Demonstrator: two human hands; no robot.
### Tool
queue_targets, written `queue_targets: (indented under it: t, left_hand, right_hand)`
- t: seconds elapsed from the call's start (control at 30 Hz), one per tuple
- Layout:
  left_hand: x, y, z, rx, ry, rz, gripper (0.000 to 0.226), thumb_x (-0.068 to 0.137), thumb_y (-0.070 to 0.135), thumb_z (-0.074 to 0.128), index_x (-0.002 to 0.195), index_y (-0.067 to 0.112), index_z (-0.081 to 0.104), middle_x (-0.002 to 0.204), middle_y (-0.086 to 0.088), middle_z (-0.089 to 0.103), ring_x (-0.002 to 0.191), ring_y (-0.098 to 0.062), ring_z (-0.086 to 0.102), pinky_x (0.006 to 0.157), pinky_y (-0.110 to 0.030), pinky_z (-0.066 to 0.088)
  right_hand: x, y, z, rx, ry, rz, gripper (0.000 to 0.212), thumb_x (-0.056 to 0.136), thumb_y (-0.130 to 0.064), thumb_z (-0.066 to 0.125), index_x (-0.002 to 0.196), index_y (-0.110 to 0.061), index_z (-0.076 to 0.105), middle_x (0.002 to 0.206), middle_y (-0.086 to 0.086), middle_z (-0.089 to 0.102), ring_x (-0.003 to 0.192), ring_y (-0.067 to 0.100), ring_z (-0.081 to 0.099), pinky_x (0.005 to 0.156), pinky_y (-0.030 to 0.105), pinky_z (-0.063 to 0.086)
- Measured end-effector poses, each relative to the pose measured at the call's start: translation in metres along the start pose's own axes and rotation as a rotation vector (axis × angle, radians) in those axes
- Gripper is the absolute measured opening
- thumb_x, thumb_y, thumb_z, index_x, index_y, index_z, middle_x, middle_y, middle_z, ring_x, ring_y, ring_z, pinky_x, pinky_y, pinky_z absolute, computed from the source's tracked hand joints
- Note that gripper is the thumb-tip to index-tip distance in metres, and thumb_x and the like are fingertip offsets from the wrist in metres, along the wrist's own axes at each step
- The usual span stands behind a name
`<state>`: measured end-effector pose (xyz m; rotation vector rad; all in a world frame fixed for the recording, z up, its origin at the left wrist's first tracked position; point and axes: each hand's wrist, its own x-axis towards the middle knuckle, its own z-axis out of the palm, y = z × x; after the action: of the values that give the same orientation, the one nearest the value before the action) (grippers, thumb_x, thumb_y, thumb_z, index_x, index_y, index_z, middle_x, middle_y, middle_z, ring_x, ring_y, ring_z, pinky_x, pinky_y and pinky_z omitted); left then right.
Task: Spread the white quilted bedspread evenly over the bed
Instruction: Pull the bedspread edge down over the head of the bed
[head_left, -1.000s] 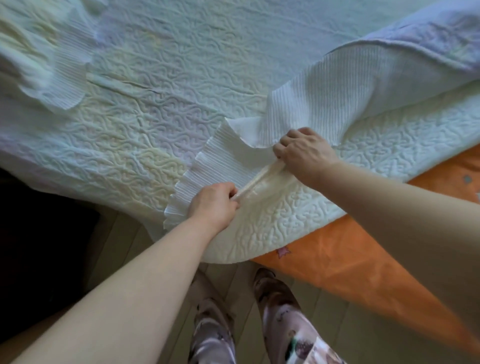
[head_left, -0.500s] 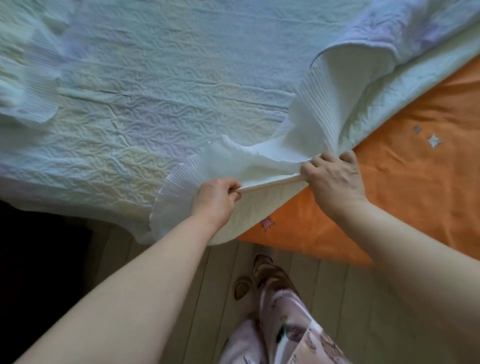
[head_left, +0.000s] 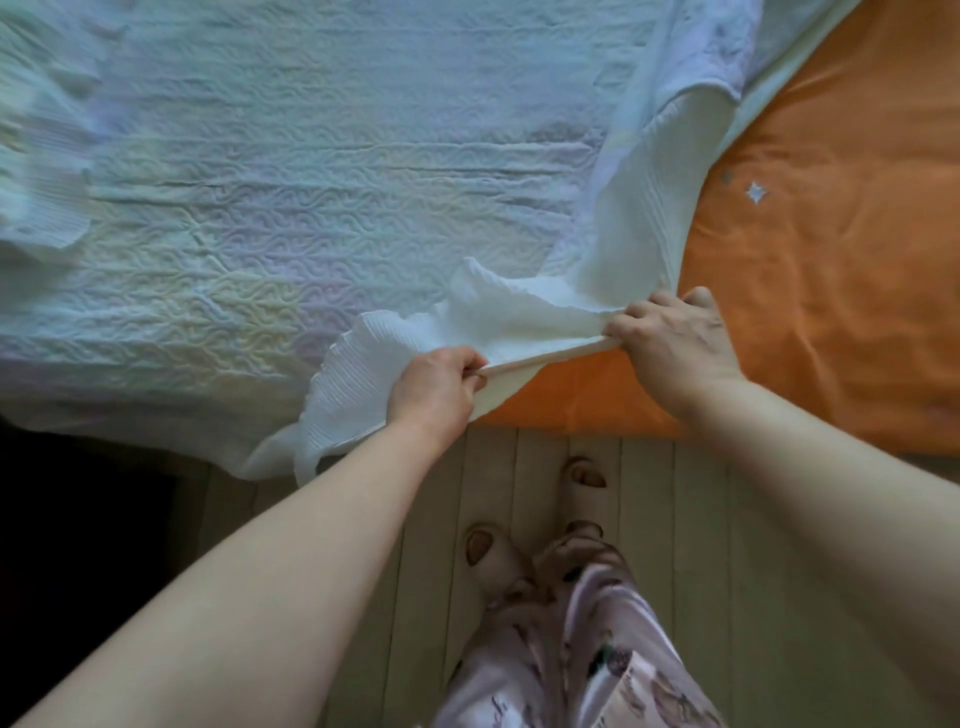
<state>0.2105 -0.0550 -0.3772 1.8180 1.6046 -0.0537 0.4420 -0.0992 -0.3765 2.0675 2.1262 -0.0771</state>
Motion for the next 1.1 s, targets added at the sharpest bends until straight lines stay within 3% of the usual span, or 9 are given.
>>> queue_targets:
  t: [0.1, 0.23, 0.33, 0.43, 0.57, 0.83, 1.0, 1.1]
  left_hand:
    - [-0.01, 0.01, 0.007, 0.027, -0.021, 0.027, 0.021, 0.092, 0.025, 0.059, 0.11, 0.026, 0.069, 0.108, -0.002, 0.071, 0.103, -0.023, 0.063, 0.084, -0.031, 0.049]
    - [-0.025, 0.02, 0.017, 0.1, -0.034, 0.061, 0.021, 0.094, 0.025, 0.056, 0.111, 0.029, 0.068, 0.109, 0.001, 0.069, 0.104, -0.021, 0.061, 0.082, -0.03, 0.045]
    - [-0.039, 0.026, 0.028, 0.137, -0.061, 0.06, 0.022, 0.094, 0.027, 0.056, 0.112, 0.029, 0.067, 0.114, 0.003, 0.067, 0.108, -0.02, 0.059, 0.086, -0.032, 0.045]
    - [-0.052, 0.029, 0.042, 0.142, -0.096, 0.031, 0.021, 0.092, 0.027, 0.059, 0.111, 0.027, 0.068, 0.114, 0.002, 0.068, 0.108, -0.02, 0.06, 0.088, -0.031, 0.046]
    - [-0.07, 0.034, 0.069, 0.173, -0.162, 0.006, 0.02, 0.092, 0.025, 0.059, 0.109, 0.026, 0.068, 0.113, 0.001, 0.068, 0.107, -0.02, 0.061, 0.088, -0.031, 0.047]
    - [-0.085, 0.038, 0.122, 0.297, -0.286, 0.007, 0.023, 0.095, 0.02, 0.051, 0.111, 0.026, 0.067, 0.118, 0.001, 0.066, 0.111, -0.022, 0.06, 0.091, -0.033, 0.048]
    - [-0.075, 0.043, 0.141, 0.334, -0.34, -0.058, 0.024, 0.091, 0.017, 0.055, 0.107, 0.028, 0.069, 0.118, 0.001, 0.067, 0.111, -0.022, 0.06, 0.088, -0.03, 0.046]
    - [-0.067, 0.046, 0.152, 0.367, -0.357, -0.102, 0.027, 0.089, 0.013, 0.056, 0.106, 0.029, 0.07, 0.119, 0.0, 0.066, 0.113, -0.023, 0.059, 0.088, -0.029, 0.046]
  right_hand:
    - [-0.019, 0.008, 0.0, 0.023, -0.018, 0.02, 0.024, 0.082, -0.006, 0.063, 0.089, -0.028, 0.069, 0.082, -0.004, 0.068, 0.09, 0.024, 0.061, 0.074, 0.035, 0.025]
    - [-0.045, 0.02, 0.009, 0.012, 0.018, 0.007, 0.024, 0.068, -0.004, 0.076, 0.075, -0.026, 0.069, 0.065, -0.004, 0.065, 0.071, 0.023, 0.063, 0.067, 0.033, 0.036]
    - [-0.064, 0.027, 0.016, 0.005, 0.041, -0.025, 0.027, 0.063, -0.005, 0.081, 0.072, -0.026, 0.068, 0.062, -0.005, 0.063, 0.066, 0.021, 0.063, 0.066, 0.029, 0.03]
    - [-0.084, 0.03, 0.017, 0.01, -0.045, -0.041, 0.022, 0.077, -0.008, 0.069, 0.085, -0.029, 0.067, 0.075, -0.005, 0.066, 0.079, 0.021, 0.063, 0.07, 0.028, 0.014]
    - [-0.112, 0.035, 0.027, 0.047, -0.224, -0.046, 0.023, 0.087, -0.015, 0.054, 0.097, -0.031, 0.067, 0.09, -0.006, 0.067, 0.091, 0.019, 0.061, 0.083, 0.031, 0.032]
    - [-0.166, 0.043, 0.074, 0.084, -0.362, -0.038, 0.019, 0.079, -0.011, 0.058, 0.086, -0.027, 0.067, 0.081, -0.005, 0.067, 0.08, 0.017, 0.064, 0.068, 0.03, 0.023]
    - [-0.165, 0.054, 0.087, 0.107, -0.381, -0.037, 0.016, 0.077, -0.012, 0.062, 0.072, -0.027, 0.058, 0.073, -0.005, 0.066, 0.074, 0.017, 0.064, 0.068, 0.029, 0.025]
    - [-0.166, 0.057, 0.095, 0.154, -0.364, -0.025, 0.019, 0.084, -0.013, 0.055, 0.074, -0.028, 0.059, 0.077, -0.004, 0.069, 0.078, 0.019, 0.064, 0.071, 0.03, 0.028]
